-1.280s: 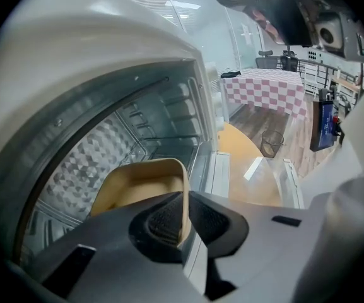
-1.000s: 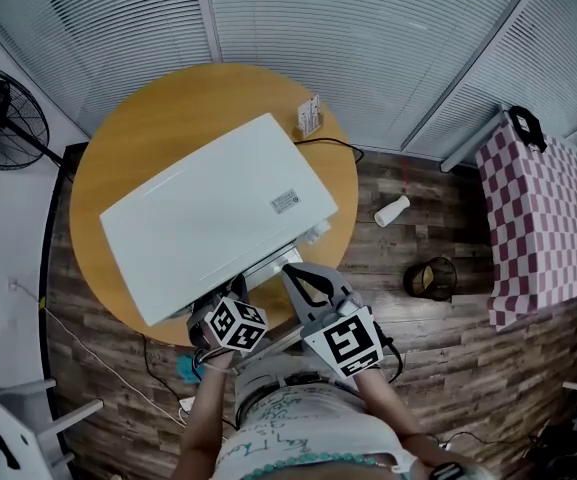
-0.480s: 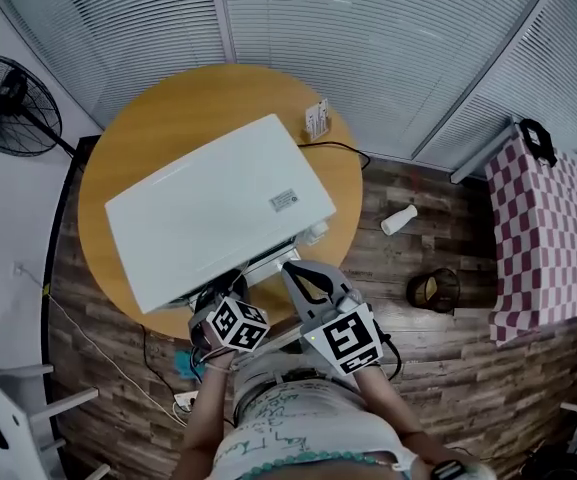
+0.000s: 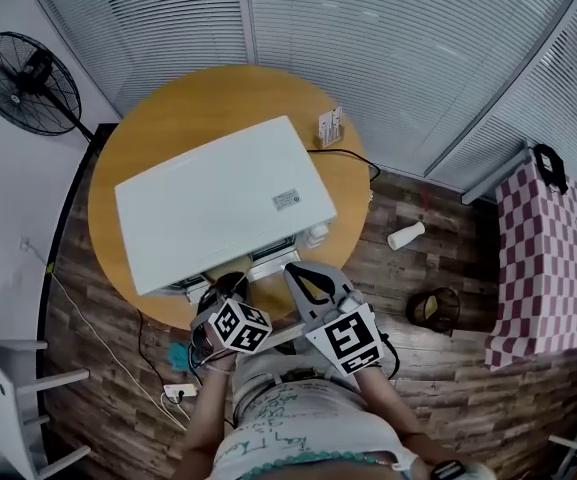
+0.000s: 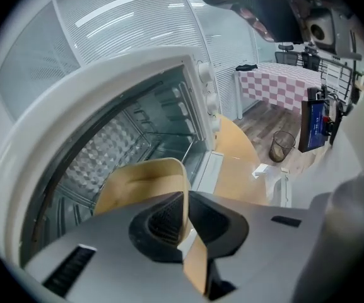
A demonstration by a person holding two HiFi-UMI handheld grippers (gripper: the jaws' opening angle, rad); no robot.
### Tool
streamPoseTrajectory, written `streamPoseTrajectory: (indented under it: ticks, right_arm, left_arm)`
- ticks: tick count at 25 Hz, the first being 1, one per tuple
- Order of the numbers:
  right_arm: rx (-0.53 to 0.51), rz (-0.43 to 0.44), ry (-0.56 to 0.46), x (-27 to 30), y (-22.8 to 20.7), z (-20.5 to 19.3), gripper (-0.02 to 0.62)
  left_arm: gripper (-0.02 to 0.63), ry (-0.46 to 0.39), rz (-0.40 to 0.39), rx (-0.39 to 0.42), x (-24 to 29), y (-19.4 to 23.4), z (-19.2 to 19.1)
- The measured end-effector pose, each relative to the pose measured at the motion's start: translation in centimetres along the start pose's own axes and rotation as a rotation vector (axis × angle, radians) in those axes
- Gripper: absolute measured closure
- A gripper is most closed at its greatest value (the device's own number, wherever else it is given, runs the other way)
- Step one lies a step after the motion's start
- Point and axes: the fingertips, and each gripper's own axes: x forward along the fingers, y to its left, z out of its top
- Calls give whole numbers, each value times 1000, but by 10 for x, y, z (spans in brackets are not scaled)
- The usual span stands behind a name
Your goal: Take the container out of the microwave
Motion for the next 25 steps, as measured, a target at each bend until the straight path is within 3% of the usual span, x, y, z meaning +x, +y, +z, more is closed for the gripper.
streamPoseTrajectory:
  ticks: [25]
  right_arm:
    - [-75,243,-17,-21,20,-6,601]
  left_arm:
    - [575,52,107,-199,-38,-40,-7]
